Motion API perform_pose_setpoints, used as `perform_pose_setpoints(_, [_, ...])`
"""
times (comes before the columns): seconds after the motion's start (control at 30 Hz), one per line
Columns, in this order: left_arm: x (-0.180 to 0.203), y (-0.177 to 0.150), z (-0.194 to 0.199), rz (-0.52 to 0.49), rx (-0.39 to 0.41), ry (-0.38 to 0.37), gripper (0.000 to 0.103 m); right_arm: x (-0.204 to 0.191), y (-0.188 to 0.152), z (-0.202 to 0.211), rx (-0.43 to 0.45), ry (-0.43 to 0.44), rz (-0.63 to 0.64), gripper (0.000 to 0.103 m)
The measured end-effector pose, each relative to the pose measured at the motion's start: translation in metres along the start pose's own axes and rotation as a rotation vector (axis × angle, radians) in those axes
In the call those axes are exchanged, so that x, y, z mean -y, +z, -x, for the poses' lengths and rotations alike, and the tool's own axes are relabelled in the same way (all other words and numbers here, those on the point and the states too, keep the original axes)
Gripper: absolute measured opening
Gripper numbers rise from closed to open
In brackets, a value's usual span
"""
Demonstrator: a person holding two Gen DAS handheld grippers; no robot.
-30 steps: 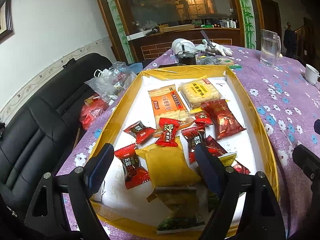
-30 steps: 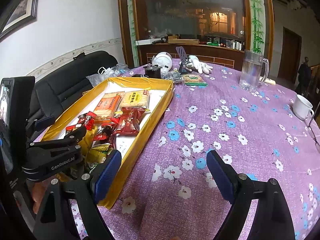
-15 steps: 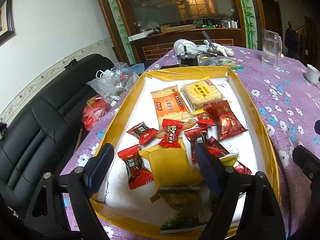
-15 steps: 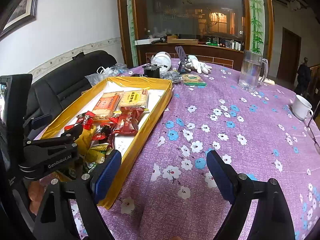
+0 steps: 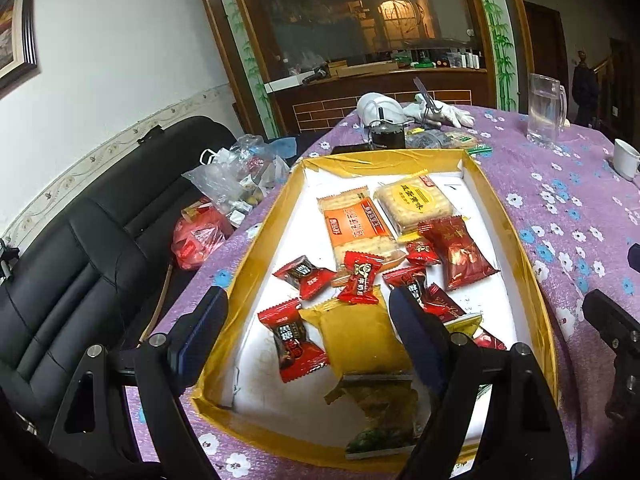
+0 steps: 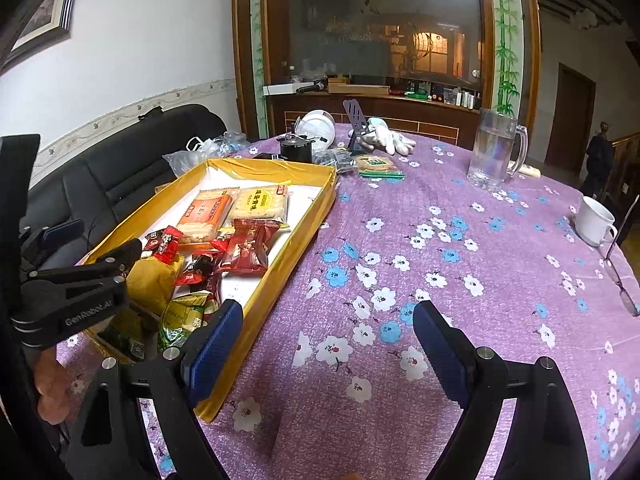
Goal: Organize snacks
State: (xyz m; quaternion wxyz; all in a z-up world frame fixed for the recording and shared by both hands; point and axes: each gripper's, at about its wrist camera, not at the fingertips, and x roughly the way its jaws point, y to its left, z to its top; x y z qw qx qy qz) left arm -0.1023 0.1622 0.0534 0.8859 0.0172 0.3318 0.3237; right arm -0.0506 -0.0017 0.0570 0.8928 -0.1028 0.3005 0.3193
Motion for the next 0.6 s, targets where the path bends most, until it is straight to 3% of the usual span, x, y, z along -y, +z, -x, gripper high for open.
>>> perform_pose_setpoints(0.6, [-0.006,0.01,0.031,-0.015,0.078,0.024,0.083,0.015,0.001,0.028,0.06,-0.043,-0.031,0.088])
